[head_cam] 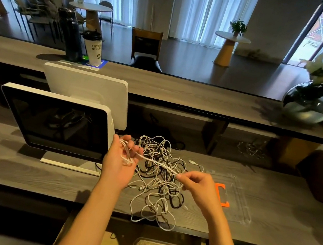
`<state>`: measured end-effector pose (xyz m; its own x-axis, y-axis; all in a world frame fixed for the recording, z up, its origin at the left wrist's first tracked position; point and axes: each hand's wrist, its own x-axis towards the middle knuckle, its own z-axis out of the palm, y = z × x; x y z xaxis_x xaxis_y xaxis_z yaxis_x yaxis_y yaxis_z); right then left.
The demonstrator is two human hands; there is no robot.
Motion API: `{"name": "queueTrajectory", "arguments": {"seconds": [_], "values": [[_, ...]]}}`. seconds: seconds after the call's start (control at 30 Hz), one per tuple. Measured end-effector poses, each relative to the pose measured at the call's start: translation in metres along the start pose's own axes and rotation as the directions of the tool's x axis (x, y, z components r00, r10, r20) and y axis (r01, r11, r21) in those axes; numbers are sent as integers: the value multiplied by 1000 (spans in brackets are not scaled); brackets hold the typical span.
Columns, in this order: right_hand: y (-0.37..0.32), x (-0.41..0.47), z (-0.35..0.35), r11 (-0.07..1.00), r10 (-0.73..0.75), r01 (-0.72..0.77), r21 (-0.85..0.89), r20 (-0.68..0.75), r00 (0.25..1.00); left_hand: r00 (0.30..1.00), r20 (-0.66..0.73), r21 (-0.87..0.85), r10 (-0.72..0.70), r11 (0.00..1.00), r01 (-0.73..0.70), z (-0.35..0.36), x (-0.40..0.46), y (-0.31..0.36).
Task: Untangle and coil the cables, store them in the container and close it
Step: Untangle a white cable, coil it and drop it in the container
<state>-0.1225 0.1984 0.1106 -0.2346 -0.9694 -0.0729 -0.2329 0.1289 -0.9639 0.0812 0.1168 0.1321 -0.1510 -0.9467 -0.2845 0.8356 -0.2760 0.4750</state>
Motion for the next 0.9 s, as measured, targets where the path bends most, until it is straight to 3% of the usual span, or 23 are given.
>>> {"name": "queueTrajectory", "arguments": {"seconds": [0.1,0.17,0.23,0.33,0.4,0.47,0.53,0.6,0.7,0.77,0.83,0.87,0.9], "values": [[-3,-2,0,996,-71,78,-48,134,988,991,-63,325,120,941,-93,-1,0,-3],[-6,-3,-1,989,-117,133,-65,208,971,965,-30,634,260,752,-183,-3,0,-8],[-9,-4,-1,983,-168,181,-37,237,957,948,72,825,309,516,-231,-4,0,-12],[-17,-5,3,973,-231,230,30,191,954,961,211,954,177,177,-242,3,-7,-17],[-20,-3,9,966,-252,245,78,110,961,968,245,968,-50,63,-242,8,-13,-22],[-21,0,13,964,-254,249,96,38,966,906,263,965,-332,113,-238,9,-21,-26],[-18,1,15,967,-234,234,99,-14,972,789,279,959,-548,198,-202,8,-27,-27],[-14,0,15,972,-193,197,132,-38,980,714,272,962,-645,207,-180,6,-26,-26],[-11,0,16,975,-159,162,152,-32,987,682,258,964,-684,228,-136,4,-23,-24],[-8,2,17,977,-128,130,168,-23,992,710,296,928,-640,368,-55,1,-20,-23],[-6,4,16,985,-80,80,150,-12,997,809,298,870,-506,494,-11,2,-18,-19],[-4,3,14,991,-61,60,123,-3,998,880,270,877,-390,478,-57,4,-16,-17],[-2,3,13,995,-44,43,93,7,999,942,234,909,-239,398,-125,4,-14,-15]]}}
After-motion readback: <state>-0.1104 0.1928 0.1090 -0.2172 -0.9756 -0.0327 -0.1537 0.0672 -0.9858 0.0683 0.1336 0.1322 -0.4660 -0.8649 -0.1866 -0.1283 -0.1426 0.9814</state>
